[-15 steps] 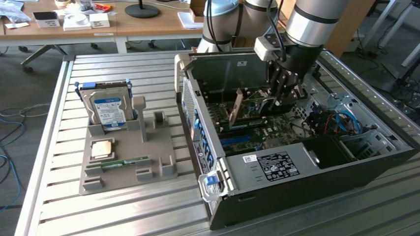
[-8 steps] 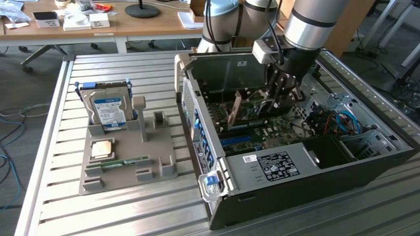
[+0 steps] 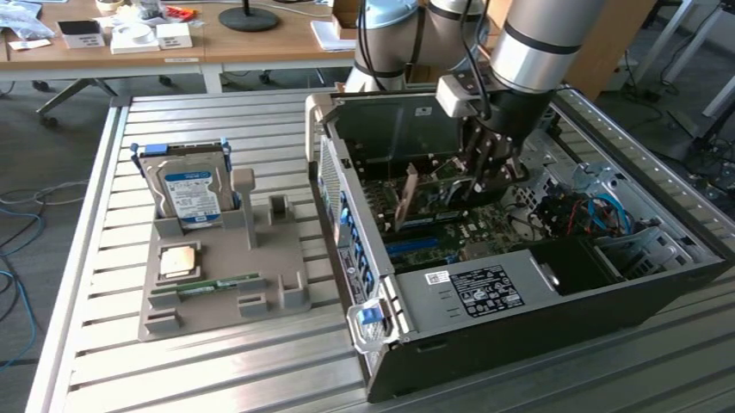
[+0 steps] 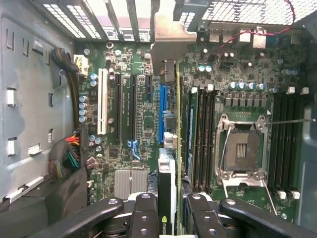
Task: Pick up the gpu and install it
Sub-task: 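Insert the gpu into the slot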
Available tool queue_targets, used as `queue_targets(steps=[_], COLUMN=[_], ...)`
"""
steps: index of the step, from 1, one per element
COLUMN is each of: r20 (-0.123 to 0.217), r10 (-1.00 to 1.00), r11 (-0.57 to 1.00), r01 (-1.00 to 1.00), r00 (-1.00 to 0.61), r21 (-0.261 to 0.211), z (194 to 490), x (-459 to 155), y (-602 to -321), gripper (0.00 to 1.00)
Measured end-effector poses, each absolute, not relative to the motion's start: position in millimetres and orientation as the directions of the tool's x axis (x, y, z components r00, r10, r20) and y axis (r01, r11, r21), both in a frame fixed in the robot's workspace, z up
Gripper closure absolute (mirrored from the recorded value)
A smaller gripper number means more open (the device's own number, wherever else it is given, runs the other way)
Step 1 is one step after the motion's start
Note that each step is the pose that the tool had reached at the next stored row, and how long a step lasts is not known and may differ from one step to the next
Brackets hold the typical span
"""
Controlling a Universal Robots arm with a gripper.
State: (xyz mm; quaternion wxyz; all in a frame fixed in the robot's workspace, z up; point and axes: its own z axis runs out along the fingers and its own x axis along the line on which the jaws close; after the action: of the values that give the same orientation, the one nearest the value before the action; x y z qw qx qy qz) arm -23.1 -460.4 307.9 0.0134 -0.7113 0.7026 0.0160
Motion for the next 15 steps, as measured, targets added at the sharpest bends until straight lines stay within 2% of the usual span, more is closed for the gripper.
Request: queue_targets(steps=[15], r20=[-0.041], r10=[-0.999], r11=[-0.034], r01=[-0.999], r00=[0.033], r21=[0.003], z=[298.2], x=[-31.0], y=[-460.4], gripper=[0.73])
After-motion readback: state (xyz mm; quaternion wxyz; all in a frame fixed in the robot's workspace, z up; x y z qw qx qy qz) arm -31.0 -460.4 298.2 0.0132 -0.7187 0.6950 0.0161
